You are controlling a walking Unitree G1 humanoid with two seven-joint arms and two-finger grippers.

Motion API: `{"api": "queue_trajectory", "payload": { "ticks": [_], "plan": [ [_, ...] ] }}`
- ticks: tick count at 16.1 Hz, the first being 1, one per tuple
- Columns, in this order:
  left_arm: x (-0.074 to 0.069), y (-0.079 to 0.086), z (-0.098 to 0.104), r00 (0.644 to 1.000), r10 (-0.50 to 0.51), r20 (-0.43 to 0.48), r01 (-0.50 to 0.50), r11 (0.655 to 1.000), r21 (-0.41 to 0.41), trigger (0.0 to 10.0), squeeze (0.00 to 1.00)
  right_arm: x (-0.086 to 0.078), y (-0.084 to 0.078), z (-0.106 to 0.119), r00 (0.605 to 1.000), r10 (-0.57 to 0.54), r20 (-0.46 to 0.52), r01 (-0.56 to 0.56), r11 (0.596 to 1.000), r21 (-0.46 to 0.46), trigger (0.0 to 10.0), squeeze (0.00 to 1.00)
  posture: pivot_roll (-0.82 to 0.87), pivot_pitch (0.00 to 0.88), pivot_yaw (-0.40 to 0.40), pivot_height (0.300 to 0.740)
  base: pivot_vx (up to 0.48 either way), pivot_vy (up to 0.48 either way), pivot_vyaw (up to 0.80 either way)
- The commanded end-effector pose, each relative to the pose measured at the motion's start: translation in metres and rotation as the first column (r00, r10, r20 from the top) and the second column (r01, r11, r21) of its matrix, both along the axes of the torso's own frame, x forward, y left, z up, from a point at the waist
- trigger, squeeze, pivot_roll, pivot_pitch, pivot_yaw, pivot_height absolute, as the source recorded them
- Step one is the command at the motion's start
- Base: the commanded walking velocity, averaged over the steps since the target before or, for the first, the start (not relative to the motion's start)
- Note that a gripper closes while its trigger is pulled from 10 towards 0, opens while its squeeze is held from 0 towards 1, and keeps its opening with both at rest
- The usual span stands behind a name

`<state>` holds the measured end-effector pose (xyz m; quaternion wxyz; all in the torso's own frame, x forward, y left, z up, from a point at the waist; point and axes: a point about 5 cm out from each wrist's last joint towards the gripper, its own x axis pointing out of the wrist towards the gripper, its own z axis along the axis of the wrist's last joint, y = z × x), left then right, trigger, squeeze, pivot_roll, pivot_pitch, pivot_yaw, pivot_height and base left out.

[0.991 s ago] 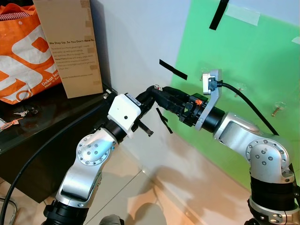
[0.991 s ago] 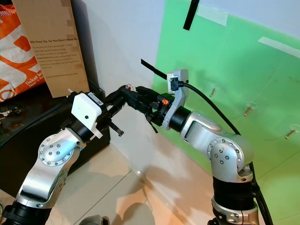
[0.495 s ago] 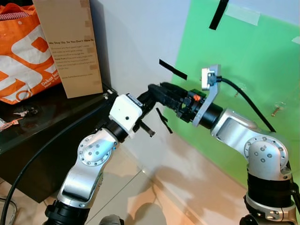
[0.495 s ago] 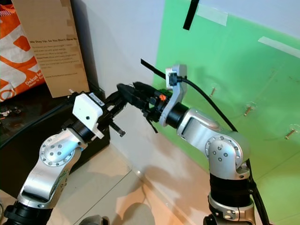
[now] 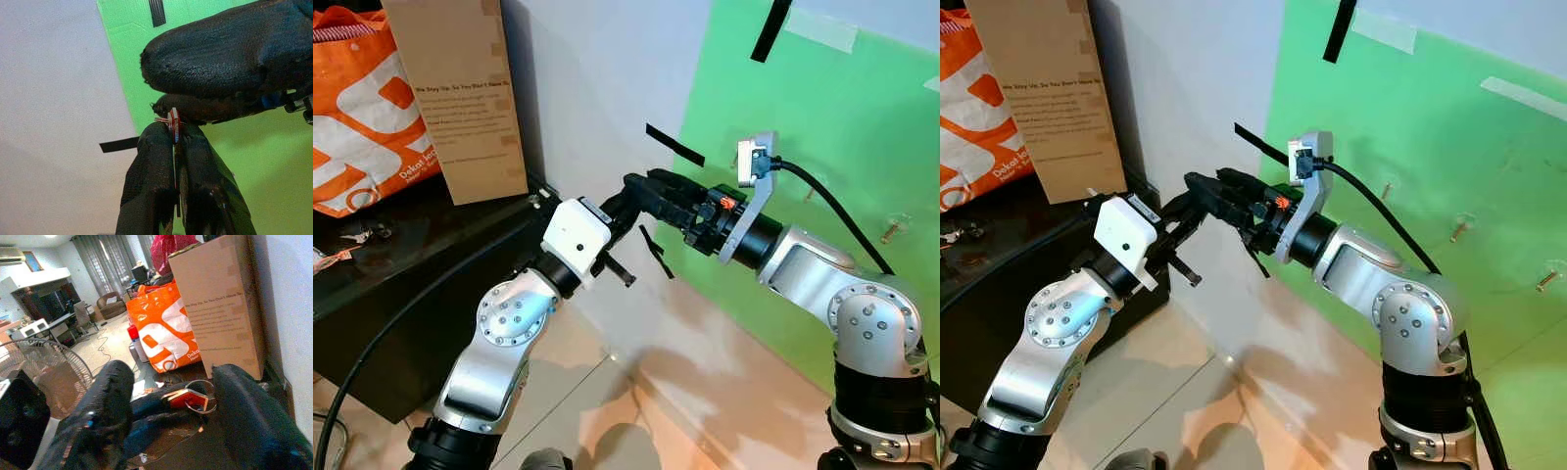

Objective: Hang keys on a hook

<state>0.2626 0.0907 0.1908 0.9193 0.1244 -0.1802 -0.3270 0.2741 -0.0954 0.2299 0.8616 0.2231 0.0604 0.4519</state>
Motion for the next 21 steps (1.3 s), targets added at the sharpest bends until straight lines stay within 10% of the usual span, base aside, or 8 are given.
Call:
{"api": "queue_trajectory", "payload": {
  "ticks": [1,5,7,8,10,11,19,21],
  "plan": [
    [0.001,-0.002,0.003,1.000,-0.004,0.020,0.004,1.000,0.008,0.0,0.00,-0.003,-0.002,0.009,0.999,0.013,0.038,-0.013,1.000,0.016,1.8,0.00,0.04,0.000,-0.072,0.740,0.000,0.000,0.00],
    [0.002,-0.002,0.003,1.000,-0.003,0.022,0.003,1.000,0.008,0.0,0.00,-0.003,-0.002,0.009,0.999,0.017,0.039,-0.017,1.000,0.013,0.0,0.00,0.04,0.000,-0.074,0.740,0.000,0.000,0.00],
    [0.003,-0.002,0.004,1.000,-0.003,0.025,0.003,1.000,0.010,0.0,0.00,-0.002,-0.001,0.007,0.999,0.014,0.039,-0.014,1.000,-0.001,2.1,0.00,0.04,0.000,-0.075,0.740,0.000,0.000,0.00],
    [0.003,-0.002,0.004,1.000,-0.004,0.027,0.004,1.000,0.011,0.0,0.00,-0.001,-0.001,0.006,0.999,0.004,0.040,-0.003,1.000,-0.015,10.0,0.00,0.04,0.000,-0.075,0.740,0.000,0.000,0.00],
    [0.003,-0.004,0.005,0.999,-0.013,0.034,0.012,1.000,0.015,0.0,0.00,0.006,0.001,0.004,0.999,-0.030,0.031,0.031,0.999,-0.037,10.0,0.82,0.04,0.000,-0.076,0.740,0.000,0.000,0.00],
    [0.004,-0.004,0.006,0.999,-0.015,0.036,0.014,1.000,0.016,0.0,0.00,0.007,0.001,0.004,0.999,-0.034,0.024,0.035,0.999,-0.034,10.0,1.00,0.04,0.000,-0.076,0.740,0.000,0.000,0.00],
    [0.004,-0.005,0.008,0.999,-0.019,0.050,0.018,1.000,0.013,0.0,0.00,0.016,0.000,0.003,0.999,-0.026,-0.022,0.025,0.999,-0.042,10.0,1.00,0.04,0.000,-0.086,0.740,0.000,0.000,0.00],
    [0.004,-0.005,0.008,0.999,-0.018,0.051,0.018,1.000,0.012,0.0,0.00,0.015,0.001,0.004,1.000,-0.009,-0.013,0.008,0.999,-0.038,10.0,0.00,0.04,0.000,-0.086,0.740,0.000,0.000,0.00]
  ]
}}
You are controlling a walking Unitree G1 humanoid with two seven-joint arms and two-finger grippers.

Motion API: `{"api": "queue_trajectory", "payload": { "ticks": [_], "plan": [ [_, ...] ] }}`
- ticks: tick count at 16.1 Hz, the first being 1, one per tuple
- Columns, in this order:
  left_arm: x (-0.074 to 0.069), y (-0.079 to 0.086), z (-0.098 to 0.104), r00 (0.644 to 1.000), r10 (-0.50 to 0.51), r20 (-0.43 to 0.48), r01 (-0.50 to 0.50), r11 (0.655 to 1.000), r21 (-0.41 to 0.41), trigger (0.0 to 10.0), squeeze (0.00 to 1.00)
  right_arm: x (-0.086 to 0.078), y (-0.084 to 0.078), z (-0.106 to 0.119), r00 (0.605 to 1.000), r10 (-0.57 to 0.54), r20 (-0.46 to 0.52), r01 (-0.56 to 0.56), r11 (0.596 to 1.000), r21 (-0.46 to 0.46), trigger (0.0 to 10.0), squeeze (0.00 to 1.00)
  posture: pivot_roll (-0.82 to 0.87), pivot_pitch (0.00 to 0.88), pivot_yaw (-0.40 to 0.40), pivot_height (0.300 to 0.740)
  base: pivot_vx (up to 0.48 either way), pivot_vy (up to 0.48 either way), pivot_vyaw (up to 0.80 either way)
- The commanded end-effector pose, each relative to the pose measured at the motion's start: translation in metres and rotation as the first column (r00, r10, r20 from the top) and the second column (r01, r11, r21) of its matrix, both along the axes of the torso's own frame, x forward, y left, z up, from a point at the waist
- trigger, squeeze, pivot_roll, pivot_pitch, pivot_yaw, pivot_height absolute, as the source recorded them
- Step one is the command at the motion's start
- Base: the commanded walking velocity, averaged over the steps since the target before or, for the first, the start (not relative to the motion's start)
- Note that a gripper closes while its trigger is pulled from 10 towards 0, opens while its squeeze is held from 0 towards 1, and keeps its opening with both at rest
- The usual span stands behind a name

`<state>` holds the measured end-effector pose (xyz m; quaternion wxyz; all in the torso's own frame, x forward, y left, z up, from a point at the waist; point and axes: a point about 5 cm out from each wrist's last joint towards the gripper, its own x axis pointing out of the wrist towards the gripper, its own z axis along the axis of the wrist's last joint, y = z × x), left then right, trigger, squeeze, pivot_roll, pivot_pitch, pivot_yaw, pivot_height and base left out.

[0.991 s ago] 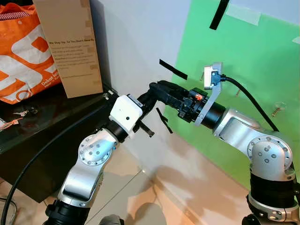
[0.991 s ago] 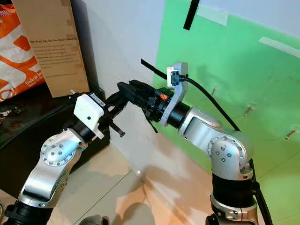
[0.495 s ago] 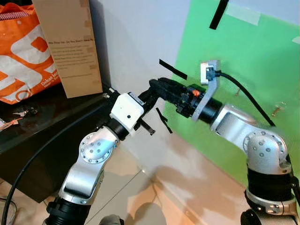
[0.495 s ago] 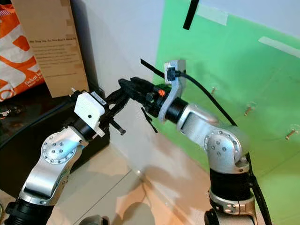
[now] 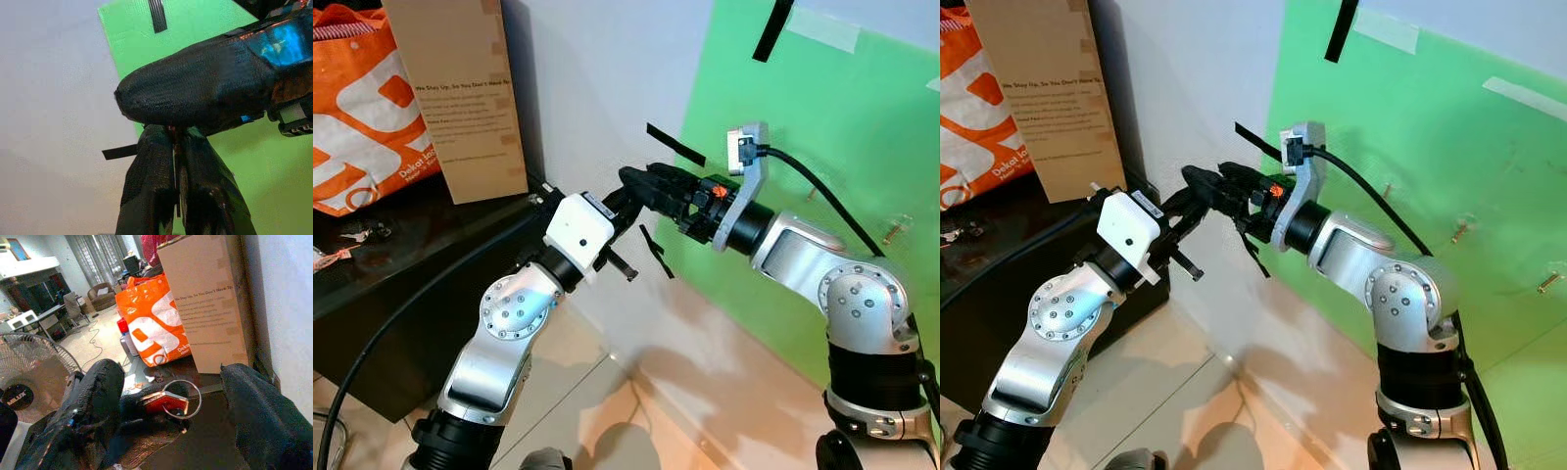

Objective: Hang keys on a hook

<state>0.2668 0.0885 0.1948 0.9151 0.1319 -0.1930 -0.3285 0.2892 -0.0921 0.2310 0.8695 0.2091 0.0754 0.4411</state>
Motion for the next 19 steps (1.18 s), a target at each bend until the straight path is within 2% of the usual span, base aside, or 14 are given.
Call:
{"api": "queue_trajectory", "payload": {
  "ticks": [1,2,3,7,13,17,19],
  "plan": [
    [0.0005,-0.0027,0.0037,1.000,-0.011,0.021,0.011,1.000,0.005,0.0,0.00,-0.0010,-0.0015,0.0048,1.000,0.019,0.011,-0.019,1.000,0.013,10.0,0.00,0.04,0.000,-0.086,0.740,0.000,0.000,0.00],
    [0.0007,-0.0022,0.0035,1.000,-0.009,0.020,0.009,1.000,0.006,0.0,0.00,-0.0017,-0.0015,0.0066,1.000,0.026,0.018,-0.026,0.999,0.021,2.7,0.00,0.04,0.000,-0.085,0.740,0.000,0.000,0.00],
    [0.0009,-0.0016,0.0034,1.000,-0.007,0.019,0.007,1.000,0.006,0.0,0.00,-0.0025,-0.0017,0.0079,0.999,0.033,0.025,-0.034,0.999,0.026,0.0,0.00,0.04,0.000,-0.084,0.740,0.000,0.000,0.00],
    [0.0029,0.0001,0.0043,1.000,0.002,0.019,-0.002,1.000,0.005,0.0,0.00,-0.0068,-0.0009,0.0058,0.998,0.059,0.028,-0.060,0.998,0.010,0.0,0.00,0.04,0.000,-0.083,0.740,0.000,0.000,0.00],
    [0.0056,0.0035,0.0021,1.000,0.017,0.010,-0.017,1.000,0.017,0.0,0.00,-0.0063,-0.0032,0.0106,0.998,0.038,0.051,-0.039,0.999,0.024,0.0,0.00,0.04,0.000,-0.076,0.740,0.000,0.000,0.00],
    [0.0070,0.0055,0.0013,1.000,0.030,0.003,-0.030,0.999,0.019,0.0,0.00,-0.0024,-0.0077,0.0129,0.997,-0.012,0.077,0.011,1.000,0.013,0.0,0.00,0.04,0.000,-0.075,0.740,0.000,0.000,0.00],
    [0.0071,0.0059,0.0005,0.999,0.035,-0.005,-0.035,0.999,0.014,0.0,0.00,-0.0013,-0.0092,0.0141,0.994,-0.031,0.109,0.034,0.999,-0.022,0.0,0.00,0.04,0.000,-0.075,0.740,0.000,0.000,0.00]
  ]
}}
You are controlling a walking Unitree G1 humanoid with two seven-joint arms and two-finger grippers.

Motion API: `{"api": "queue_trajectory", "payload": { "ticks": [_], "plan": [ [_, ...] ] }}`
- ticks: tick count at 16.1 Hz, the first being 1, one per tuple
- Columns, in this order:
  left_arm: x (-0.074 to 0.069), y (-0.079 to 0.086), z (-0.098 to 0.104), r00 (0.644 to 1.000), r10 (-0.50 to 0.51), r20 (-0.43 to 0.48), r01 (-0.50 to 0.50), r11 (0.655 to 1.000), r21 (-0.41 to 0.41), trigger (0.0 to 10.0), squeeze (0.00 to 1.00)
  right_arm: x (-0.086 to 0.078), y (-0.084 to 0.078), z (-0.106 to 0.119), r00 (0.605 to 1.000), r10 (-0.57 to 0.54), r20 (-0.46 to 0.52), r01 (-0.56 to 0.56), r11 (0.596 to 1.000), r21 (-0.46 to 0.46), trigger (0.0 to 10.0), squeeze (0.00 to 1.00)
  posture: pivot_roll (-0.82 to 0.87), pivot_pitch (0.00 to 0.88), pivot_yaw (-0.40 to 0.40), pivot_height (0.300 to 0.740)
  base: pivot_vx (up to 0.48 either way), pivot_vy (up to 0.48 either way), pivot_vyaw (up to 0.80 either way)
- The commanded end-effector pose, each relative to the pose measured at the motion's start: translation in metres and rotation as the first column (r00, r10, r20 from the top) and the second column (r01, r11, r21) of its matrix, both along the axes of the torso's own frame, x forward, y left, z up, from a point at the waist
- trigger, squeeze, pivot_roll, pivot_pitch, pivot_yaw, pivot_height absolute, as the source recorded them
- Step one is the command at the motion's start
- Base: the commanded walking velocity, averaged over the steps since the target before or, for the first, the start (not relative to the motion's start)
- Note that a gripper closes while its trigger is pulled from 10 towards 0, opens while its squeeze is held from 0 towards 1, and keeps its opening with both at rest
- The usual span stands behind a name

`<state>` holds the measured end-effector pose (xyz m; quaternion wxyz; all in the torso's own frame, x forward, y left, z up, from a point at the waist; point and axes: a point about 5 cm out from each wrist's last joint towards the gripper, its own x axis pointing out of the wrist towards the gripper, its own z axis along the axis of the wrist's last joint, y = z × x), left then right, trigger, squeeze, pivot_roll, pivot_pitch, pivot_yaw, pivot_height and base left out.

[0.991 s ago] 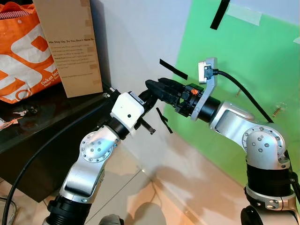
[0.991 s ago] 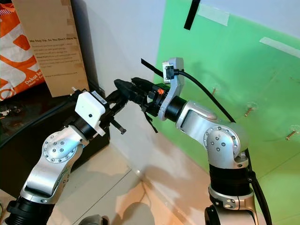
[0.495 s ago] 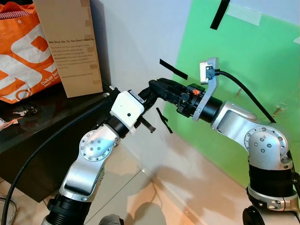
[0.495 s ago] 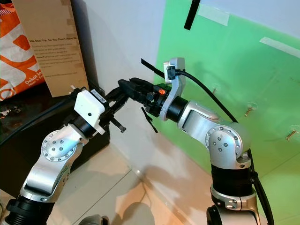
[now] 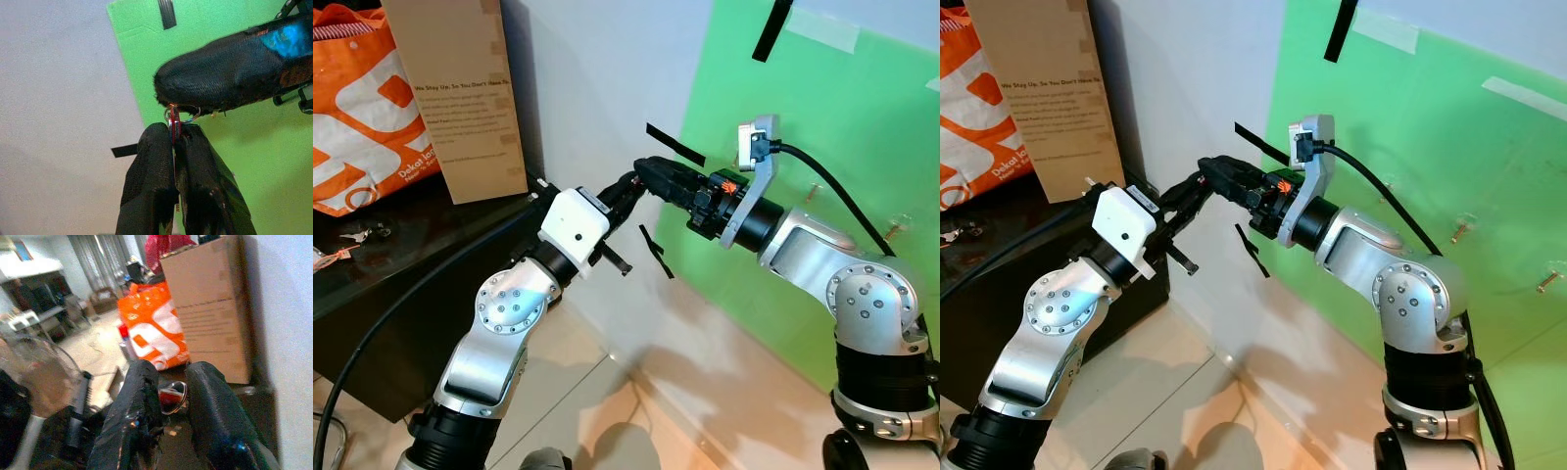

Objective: Hang keys on a hook

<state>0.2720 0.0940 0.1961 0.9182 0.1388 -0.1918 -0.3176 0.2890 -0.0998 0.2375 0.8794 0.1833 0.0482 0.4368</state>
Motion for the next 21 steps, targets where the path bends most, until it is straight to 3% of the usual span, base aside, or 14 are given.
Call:
{"api": "queue_trajectory", "payload": {
  "ticks": [1,8,9,11,12,14,21],
  "plan": [
    [0.003,0.001,-0.001,1.000,0.021,-0.020,-0.021,1.000,-0.007,0.0,0.00,-0.001,-0.002,0.008,0.995,-0.031,0.096,0.038,0.997,-0.070,0.0,0.00,0.04,0.000,-0.075,0.740,0.000,0.000,0.00],
    [0.004,0.000,0.000,1.000,0.019,-0.019,-0.019,1.000,-0.008,0.0,0.00,-0.008,0.000,0.006,0.991,-0.018,0.130,0.024,0.999,-0.049,0.0,0.00,0.04,0.000,-0.071,0.740,0.000,0.000,0.00],
    [0.003,0.000,0.000,1.000,0.013,-0.013,-0.013,1.000,-0.007,0.0,0.00,-0.007,-0.001,0.003,0.994,-0.038,0.103,0.044,0.997,-0.058,10.0,0.00,0.04,0.000,-0.071,0.740,0.000,0.000,0.00],
    [0.003,-0.001,0.001,1.000,0.010,-0.006,-0.010,1.000,-0.008,0.0,0.00,-0.004,-0.001,-0.004,0.998,-0.055,0.024,0.056,0.997,-0.043,10.0,0.00,0.04,0.000,-0.071,0.740,0.000,0.000,0.00],
    [0.003,-0.001,0.002,1.000,0.008,0.001,-0.008,1.000,-0.010,0.0,0.00,-0.003,-0.002,-0.009,0.997,-0.064,-0.047,0.064,0.998,-0.003,10.0,1.00,0.04,0.000,-0.074,0.740,0.000,0.000,0.00],
    [0.003,-0.002,0.003,1.000,0.007,0.007,-0.007,1.000,-0.008,0.0,0.00,-0.007,0.004,-0.008,0.998,-0.022,-0.055,0.025,0.999,0.046,10.0,1.00,0.04,0.000,-0.075,0.740,0.000,0.000,0.00],
    [0.003,-0.002,0.003,1.000,0.005,0.012,-0.005,1.000,-0.006,0.0,0.00,-0.007,0.008,-0.009,0.994,-0.027,-0.107,0.035,0.997,0.071,10.0,1.00,0.04,0.000,-0.079,0.740,0.000,0.000,0.00]
  ]
}}
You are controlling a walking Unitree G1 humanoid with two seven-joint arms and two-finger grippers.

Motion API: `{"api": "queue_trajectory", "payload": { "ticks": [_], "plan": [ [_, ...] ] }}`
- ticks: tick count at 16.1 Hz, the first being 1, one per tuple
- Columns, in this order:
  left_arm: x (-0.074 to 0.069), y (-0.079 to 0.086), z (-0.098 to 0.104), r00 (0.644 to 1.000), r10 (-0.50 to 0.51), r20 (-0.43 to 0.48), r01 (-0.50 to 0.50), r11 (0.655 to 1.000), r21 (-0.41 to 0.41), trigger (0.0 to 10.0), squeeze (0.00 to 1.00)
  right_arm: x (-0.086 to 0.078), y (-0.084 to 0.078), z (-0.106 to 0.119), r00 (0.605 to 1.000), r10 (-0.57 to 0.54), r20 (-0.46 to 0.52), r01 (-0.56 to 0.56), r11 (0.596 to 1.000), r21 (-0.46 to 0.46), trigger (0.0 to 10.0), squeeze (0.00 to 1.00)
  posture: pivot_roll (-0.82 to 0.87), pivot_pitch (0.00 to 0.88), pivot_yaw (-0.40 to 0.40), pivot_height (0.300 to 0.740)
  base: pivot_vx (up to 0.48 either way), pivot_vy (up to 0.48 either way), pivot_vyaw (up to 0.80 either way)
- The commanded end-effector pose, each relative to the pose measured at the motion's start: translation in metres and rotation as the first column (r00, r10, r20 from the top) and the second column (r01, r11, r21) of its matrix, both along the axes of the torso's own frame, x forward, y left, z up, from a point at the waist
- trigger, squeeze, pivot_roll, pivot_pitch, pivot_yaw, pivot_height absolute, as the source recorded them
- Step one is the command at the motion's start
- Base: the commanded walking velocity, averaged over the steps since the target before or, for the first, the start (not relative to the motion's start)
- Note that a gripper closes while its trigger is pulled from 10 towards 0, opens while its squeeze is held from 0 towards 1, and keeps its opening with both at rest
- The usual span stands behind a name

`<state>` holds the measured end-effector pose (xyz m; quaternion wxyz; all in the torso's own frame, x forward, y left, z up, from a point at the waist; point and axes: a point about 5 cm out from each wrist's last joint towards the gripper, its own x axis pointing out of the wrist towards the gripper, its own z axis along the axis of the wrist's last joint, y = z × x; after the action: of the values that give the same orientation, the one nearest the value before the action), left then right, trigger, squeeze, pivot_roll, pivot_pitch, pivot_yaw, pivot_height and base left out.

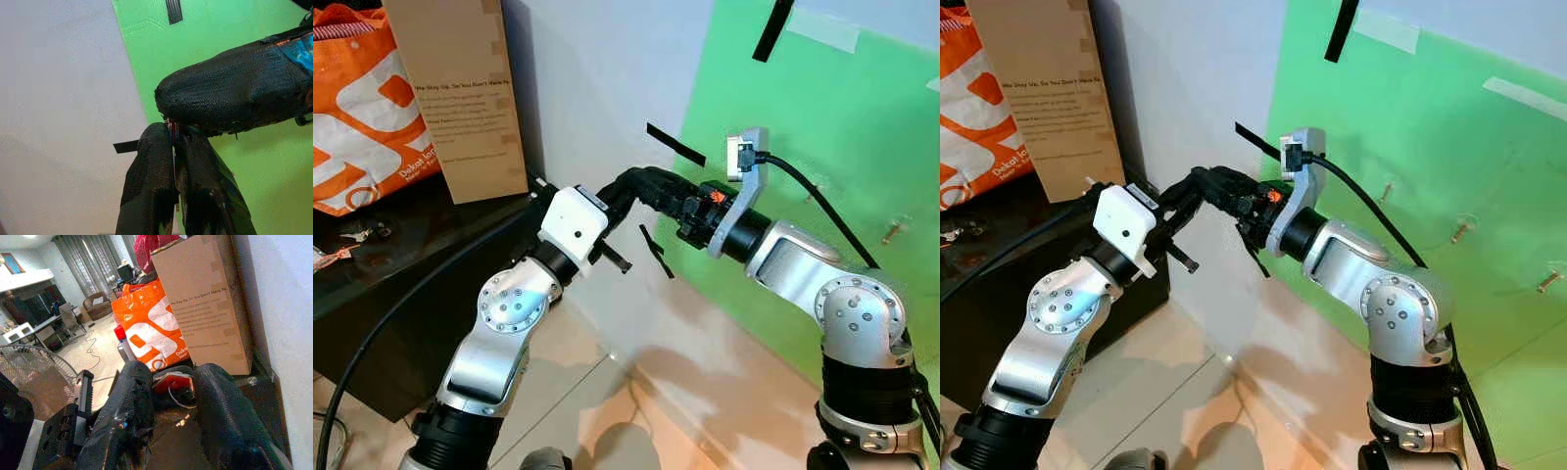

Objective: Hang keys on a hook

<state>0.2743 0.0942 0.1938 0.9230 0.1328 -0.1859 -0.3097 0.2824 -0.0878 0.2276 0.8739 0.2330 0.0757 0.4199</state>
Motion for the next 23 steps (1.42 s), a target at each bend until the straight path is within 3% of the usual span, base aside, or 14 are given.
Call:
{"api": "queue_trajectory", "payload": {
  "ticks": [1,5,7,8,9,18,23],
  "plan": [
    [0.001,-0.003,0.005,1.000,-0.011,0.025,0.011,1.000,0.006,0.0,0.00,-0.001,-0.004,0.002,1.000,-0.010,0.001,0.010,1.000,0.013,10.0,1.00,0.04,0.000,-0.079,0.740,0.000,0.000,0.00],
    [0.001,-0.003,0.005,1.000,-0.011,0.023,0.011,1.000,0.007,0.0,0.00,-0.007,-0.001,0.011,0.988,0.019,0.156,-0.005,0.996,-0.087,10.0,1.00,0.04,0.000,-0.076,0.740,0.000,0.000,0.00],
    [0.002,-0.002,0.005,1.000,-0.011,0.024,0.011,1.000,0.008,0.0,0.00,-0.011,0.003,0.011,0.985,0.048,0.165,-0.033,0.995,-0.094,10.0,0.99,0.04,0.000,-0.075,0.740,0.000,0.000,0.00],
    [0.002,-0.002,0.006,1.000,-0.011,0.025,0.011,1.000,0.008,0.0,0.00,-0.011,0.004,0.009,0.986,0.052,0.161,-0.034,0.993,-0.113,10.0,0.32,0.04,0.000,-0.074,0.740,0.000,0.000,0.00],
    [0.002,-0.003,0.006,1.000,-0.011,0.026,0.011,1.000,0.007,0.0,0.00,-0.011,0.004,0.006,0.987,0.053,0.150,-0.034,0.992,-0.124,10.0,0.00,0.04,0.000,-0.074,0.740,0.000,0.000,0.00],
    [0.003,-0.004,0.008,0.999,-0.016,0.036,0.016,1.000,0.010,0.0,0.00,0.000,0.005,-0.007,0.993,-0.019,0.115,0.042,0.978,-0.206,10.0,0.00,0.04,0.000,-0.075,0.740,0.000,0.000,0.00],
    [0.003,-0.004,0.008,0.999,-0.015,0.038,0.015,1.000,0.010,0.0,0.00,0.007,0.002,-0.005,0.990,-0.074,0.124,0.099,0.974,-0.203,10.0,0.00,0.04,0.000,-0.075,0.740,0.000,0.000,0.00]
  ]
}}
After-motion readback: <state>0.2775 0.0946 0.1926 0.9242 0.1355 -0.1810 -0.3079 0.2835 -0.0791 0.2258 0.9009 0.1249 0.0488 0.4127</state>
